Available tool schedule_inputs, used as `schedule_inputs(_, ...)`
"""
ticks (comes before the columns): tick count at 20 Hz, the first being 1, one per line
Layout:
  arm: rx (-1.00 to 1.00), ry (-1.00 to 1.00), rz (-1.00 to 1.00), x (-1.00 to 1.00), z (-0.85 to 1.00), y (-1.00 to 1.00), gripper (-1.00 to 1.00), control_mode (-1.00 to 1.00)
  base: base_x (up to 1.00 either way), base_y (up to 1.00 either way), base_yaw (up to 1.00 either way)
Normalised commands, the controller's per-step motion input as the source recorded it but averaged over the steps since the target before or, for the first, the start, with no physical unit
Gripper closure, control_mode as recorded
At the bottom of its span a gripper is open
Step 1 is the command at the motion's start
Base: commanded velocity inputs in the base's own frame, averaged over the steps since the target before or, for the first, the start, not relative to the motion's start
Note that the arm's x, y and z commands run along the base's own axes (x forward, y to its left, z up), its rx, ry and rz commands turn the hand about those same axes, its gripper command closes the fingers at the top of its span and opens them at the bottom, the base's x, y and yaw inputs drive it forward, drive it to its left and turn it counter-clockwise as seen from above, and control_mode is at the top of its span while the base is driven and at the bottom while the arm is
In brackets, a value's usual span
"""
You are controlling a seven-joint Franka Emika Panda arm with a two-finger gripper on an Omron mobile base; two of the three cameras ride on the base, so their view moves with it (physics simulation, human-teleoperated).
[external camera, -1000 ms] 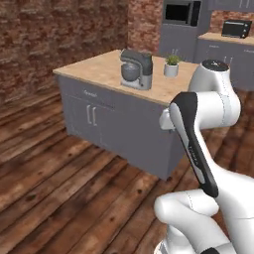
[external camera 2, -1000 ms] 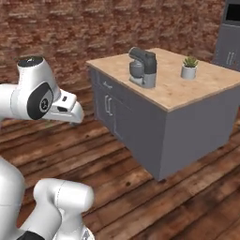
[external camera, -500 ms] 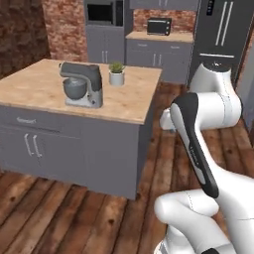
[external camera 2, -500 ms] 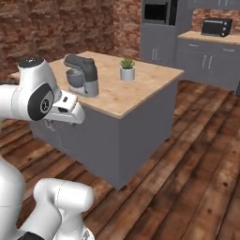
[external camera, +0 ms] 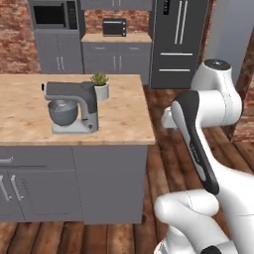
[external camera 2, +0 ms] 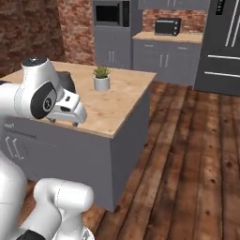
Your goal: Navigate to the stand mixer.
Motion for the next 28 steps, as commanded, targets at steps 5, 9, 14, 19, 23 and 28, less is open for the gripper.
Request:
schedule_inputs(5, 0.0, 0.0, 0.0, 0.0, 0.0, 0.0, -1.0, 1.0, 0.05, 0.95, -0.26)
schedule_inputs(9, 0.0, 0.0, 0.0, 0.0, 0.0, 0.0, -1.0, 1.0, 0.42, 0.91, -0.21)
schedule_inputs(14, 0.0, 0.0, 0.0, 0.0, 0.0, 0.0, -1.0, 1.0, 0.65, 0.74, -0.2)
schedule_inputs(19, 0.0, 0.0, 0.0, 0.0, 0.0, 0.0, -1.0, 1.0, 0.62, 0.5, -0.18)
schedule_inputs(23, 0.0, 0.0, 0.0, 0.0, 0.0, 0.0, -1.0, 1.0, 0.59, 0.08, -0.08)
schedule_inputs(28, 0.0, 0.0, 0.0, 0.0, 0.0, 0.0, -1.0, 1.0, 0.67, 0.01, 0.0)
